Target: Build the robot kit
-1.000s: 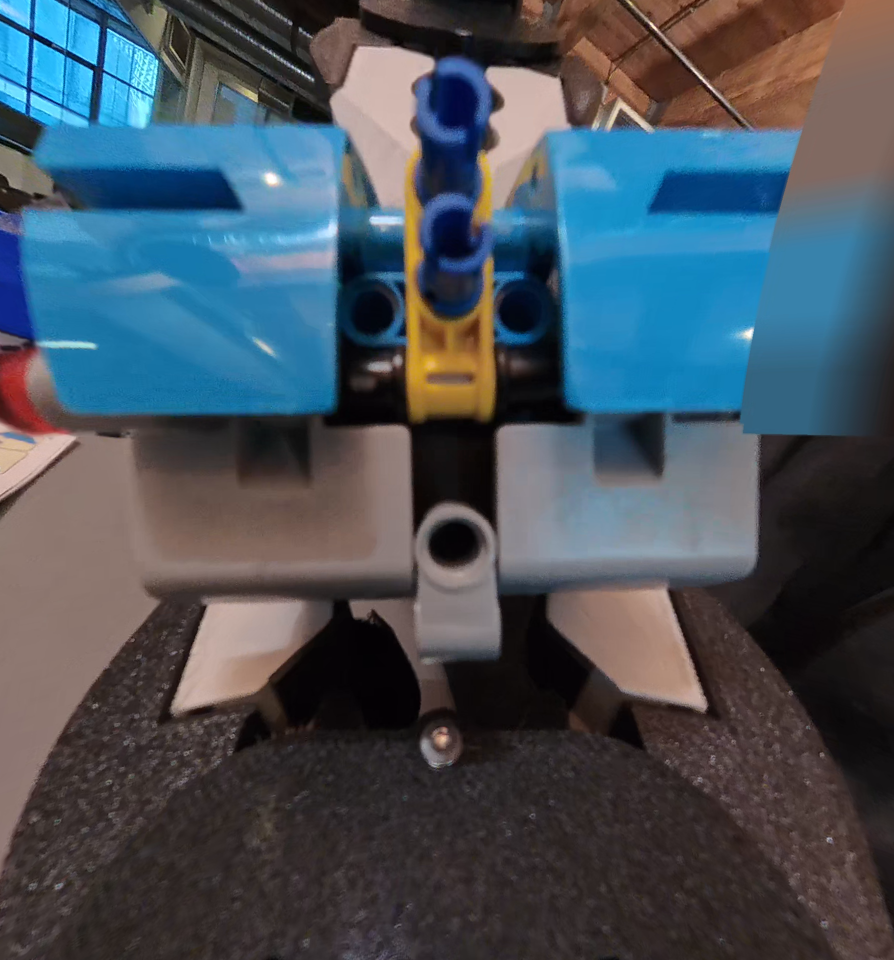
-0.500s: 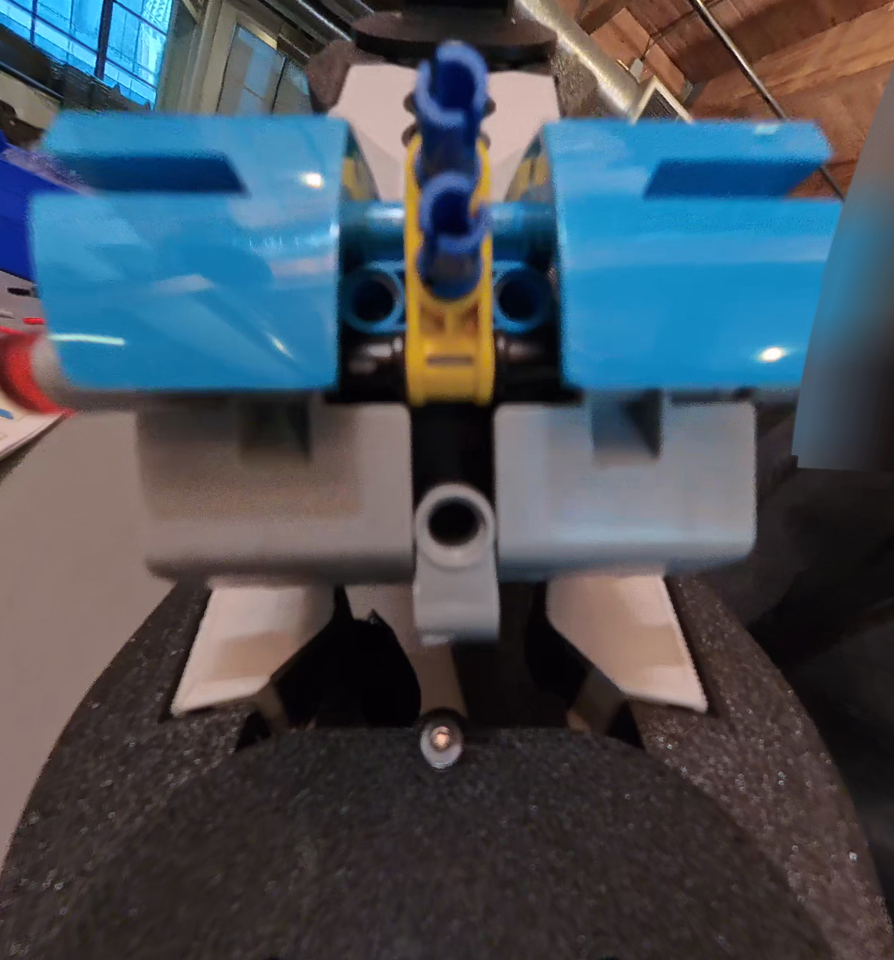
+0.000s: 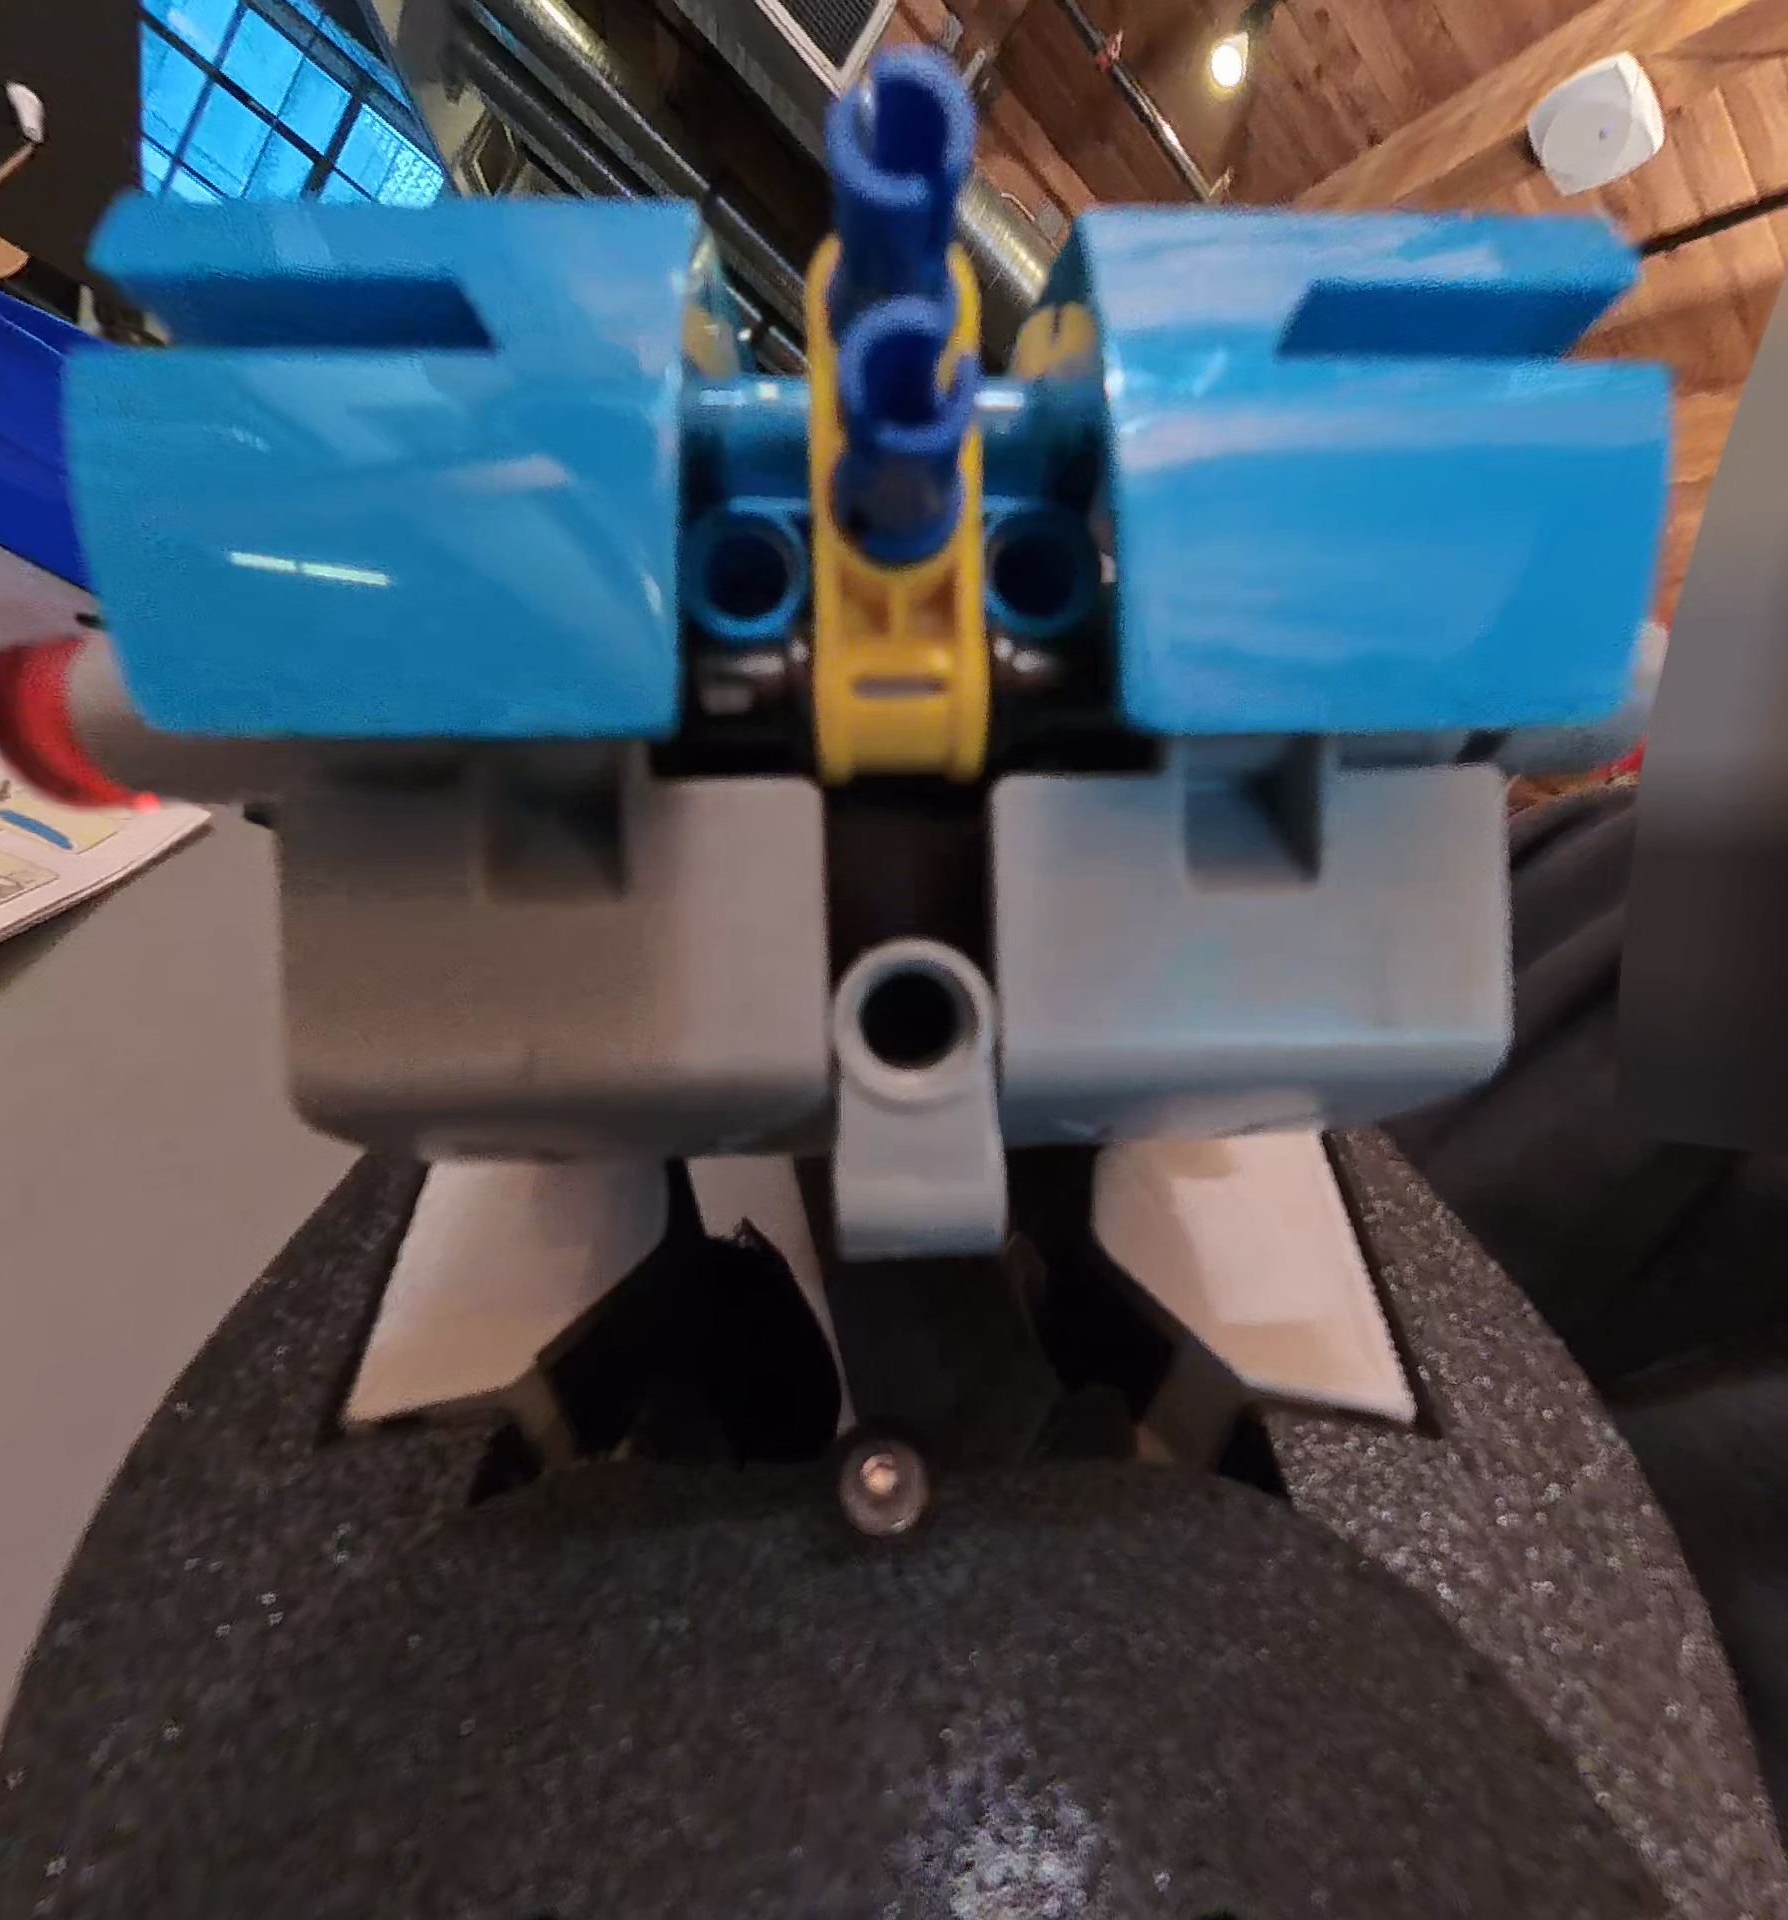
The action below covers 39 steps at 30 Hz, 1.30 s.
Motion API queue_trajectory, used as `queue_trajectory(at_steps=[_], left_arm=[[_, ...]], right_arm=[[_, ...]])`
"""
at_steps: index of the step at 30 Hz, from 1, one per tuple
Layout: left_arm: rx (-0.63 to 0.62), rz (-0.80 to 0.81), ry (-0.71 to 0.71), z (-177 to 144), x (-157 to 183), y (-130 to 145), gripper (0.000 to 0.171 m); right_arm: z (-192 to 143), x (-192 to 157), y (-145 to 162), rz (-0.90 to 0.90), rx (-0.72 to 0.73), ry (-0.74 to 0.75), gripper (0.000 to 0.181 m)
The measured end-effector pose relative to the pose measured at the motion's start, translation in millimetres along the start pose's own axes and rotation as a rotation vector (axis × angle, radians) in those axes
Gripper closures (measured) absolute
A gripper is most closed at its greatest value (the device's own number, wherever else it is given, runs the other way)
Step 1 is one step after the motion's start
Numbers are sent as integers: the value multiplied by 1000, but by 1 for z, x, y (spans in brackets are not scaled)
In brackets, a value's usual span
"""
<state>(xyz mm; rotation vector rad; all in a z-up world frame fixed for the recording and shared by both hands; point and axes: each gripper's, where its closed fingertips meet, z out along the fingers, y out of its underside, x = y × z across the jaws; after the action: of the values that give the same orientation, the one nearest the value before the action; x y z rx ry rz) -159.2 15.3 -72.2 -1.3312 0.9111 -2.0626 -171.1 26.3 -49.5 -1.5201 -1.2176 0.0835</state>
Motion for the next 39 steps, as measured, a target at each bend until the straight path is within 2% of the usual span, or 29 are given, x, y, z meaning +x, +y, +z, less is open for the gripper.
queue_trajectory(at_steps=[1, 3, 5, 7, 9, 11, 14, 16, 17, 20, 26, 27, 32, 37, 38, 39], left_arm=[[8, -8, 6, -1, 0, -2, 95], [9, 4, -3, -2, 0, -4, 95], [15, 10, -9, -5, 0, -7, 95], [43, 4, -18, -10, -2, -15, 95], [64, -3, -28, -13, -4, -21, 96], [63, -9, -35, -12, -5, -20, 95], [40, 18, -83, -12, -10, -16, 95], [21, 45, -116, -12, -12, -14, 95], [12, 55, -128, -12, -13, -13, 95], [12, 50, -125, -9, -12, -11, 94], [-5, 64, -160, -10, -14, -9, 96], [3, 67, -160, -11, -13, -10, 96], [-11, 74, -137, -8, -8, -7, 95], [15, 14, -124, -10, -10, -13, 95], [32, -1, -141, -13, -14, -16, 95], [45, -15, -151, -16, -18, -19, 95]], right_arm=[[-1, 2, -4, -49, 13, 55, 120], [0, 0, -6, -94, 11, 62, 125], [1, -1, 3, -115, -57, 7, 106], [1, -1, 15, -138, -115, -31, 100], [9, -4, 20, -143, -136, -36, 75], [27, -5, 20, -186, -160, 14, 71], [49, -12, 17, -206, -177, 40, 75], [55, -4, 19, -211, -205, 85, 79], [56, -4, 18, -205, -208, 86, 80], [55, 1, 18, -208, -225, 115, 102], [54, 3, 21, -285, -278, 161, 108], [55, 1, 20, -281, -271, 157, 114], [52, -2, 18, -257, -244, 121, 113], [53, -1, 19, -191, -240, 98, 109], [54, -2, 23, -202, -259, 99, 103], [54, -3, 25, -212, -268, 100, 87]])
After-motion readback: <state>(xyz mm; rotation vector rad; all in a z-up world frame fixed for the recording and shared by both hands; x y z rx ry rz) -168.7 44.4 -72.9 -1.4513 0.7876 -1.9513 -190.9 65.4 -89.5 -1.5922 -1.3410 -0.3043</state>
